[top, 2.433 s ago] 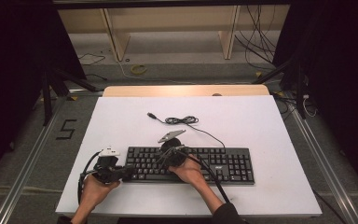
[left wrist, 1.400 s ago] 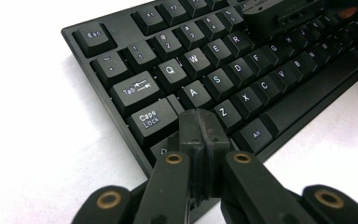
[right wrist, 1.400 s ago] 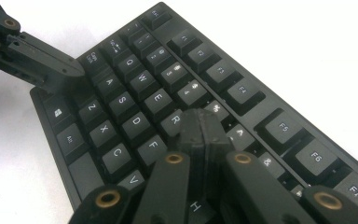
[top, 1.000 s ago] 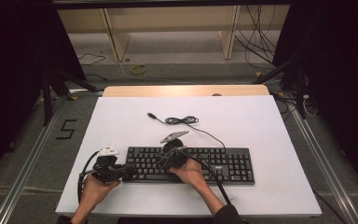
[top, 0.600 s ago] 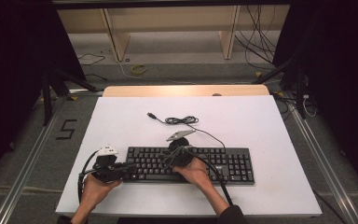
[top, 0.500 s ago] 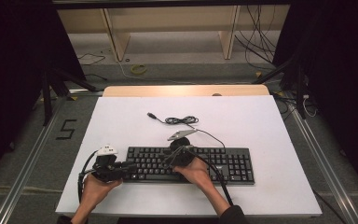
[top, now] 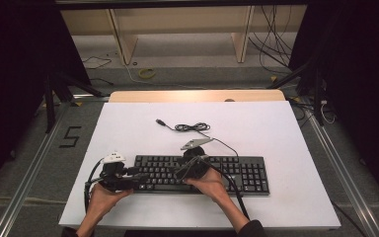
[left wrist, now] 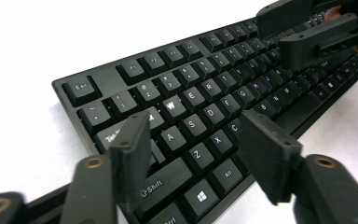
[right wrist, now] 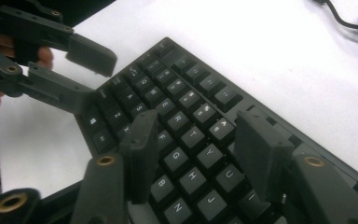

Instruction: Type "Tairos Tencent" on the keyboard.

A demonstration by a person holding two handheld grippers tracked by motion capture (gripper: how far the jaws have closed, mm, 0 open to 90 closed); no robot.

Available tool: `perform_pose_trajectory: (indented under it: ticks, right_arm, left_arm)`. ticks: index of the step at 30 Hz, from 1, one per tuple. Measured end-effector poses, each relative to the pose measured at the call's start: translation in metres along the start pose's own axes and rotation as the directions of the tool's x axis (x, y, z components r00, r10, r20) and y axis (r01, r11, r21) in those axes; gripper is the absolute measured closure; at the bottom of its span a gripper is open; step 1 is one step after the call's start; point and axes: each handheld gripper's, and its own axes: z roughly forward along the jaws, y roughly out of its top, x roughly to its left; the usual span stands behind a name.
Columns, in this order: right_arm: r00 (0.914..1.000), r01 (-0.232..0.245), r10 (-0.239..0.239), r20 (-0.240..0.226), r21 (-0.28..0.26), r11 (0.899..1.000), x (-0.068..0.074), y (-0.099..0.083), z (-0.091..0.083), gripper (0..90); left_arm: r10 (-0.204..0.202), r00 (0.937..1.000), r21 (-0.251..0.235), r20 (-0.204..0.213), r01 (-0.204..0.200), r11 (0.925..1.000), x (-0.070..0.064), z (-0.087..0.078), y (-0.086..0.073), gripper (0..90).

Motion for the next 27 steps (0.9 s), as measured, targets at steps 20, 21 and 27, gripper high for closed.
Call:
perform_pose_trajectory:
  ticks: [20, 21, 27]
  right_arm:
    - [0.9999, -0.001, 0.001, -0.014, -0.015, 1.000, 0.002, -0.013, -0.015, 43.4]
    - [0.9999, 0.001, -0.001, -0.012, -0.017, 1.000, 0.002, -0.013, -0.015, 43.2]
    - [0.9999, 0.002, -0.002, -0.012, -0.021, 1.000, 0.002, -0.016, -0.020, 42.0]
  left_arm:
    - [0.002, 1.0000, -0.024, -0.008, -0.002, 0.9997, 0.000, 0.003, 0.009, 33.3]
    - [0.000, 1.0000, -0.025, -0.008, 0.000, 0.9997, 0.000, 0.003, 0.009, 33.3]
    - [-0.003, 1.0000, -0.027, -0.005, 0.003, 0.9996, 0.001, 0.005, 0.012, 32.4]
